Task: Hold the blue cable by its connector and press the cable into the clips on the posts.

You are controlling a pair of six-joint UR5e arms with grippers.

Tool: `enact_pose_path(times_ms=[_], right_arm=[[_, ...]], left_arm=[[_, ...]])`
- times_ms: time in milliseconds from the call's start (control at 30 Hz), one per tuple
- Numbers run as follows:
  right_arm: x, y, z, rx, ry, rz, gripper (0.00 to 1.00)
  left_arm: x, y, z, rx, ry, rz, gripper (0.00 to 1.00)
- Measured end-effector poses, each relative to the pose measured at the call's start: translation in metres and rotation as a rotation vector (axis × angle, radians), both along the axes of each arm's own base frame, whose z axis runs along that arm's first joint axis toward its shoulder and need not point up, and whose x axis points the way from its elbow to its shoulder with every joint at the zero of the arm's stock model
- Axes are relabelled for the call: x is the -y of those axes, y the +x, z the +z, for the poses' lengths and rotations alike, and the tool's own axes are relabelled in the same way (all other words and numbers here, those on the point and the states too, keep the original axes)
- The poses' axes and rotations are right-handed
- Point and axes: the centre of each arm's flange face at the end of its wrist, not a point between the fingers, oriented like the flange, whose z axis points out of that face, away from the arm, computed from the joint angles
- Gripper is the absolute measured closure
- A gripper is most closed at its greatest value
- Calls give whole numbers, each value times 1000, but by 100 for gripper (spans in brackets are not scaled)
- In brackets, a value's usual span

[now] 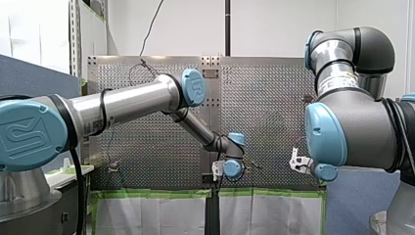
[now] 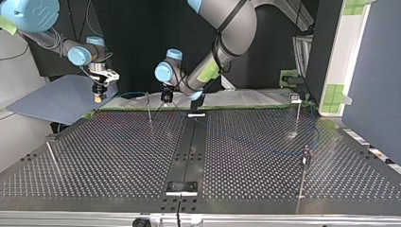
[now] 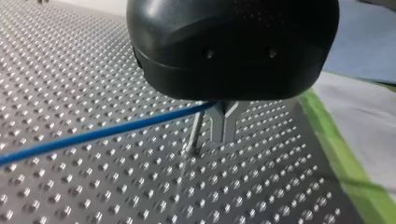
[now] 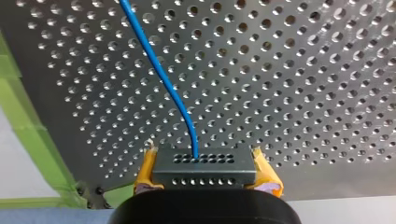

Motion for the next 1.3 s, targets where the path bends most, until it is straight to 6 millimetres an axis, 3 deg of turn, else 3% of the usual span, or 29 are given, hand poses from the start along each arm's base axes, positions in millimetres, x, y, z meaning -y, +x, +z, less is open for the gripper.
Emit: enact_pose_path(times_ms=[367,500,633,833,1300], right_arm=[[19,8,8,26,-28,14,100],[26,11,0,21,-17,19,100],[31,14,-16,0,11,26,100],[39,16,-22,-6,35,29,100],[67,19,-3,13,-17,33,100]], left_arm=[[-12,6,-13,-34,5,-10,100],[-16,2,-34,-73,32,-21,100],[-16,2,-40,-90,41,-28,100],[-18,10,-36,-89,20,-21,100],[-9,37,-4,-50,-15,-11,100]])
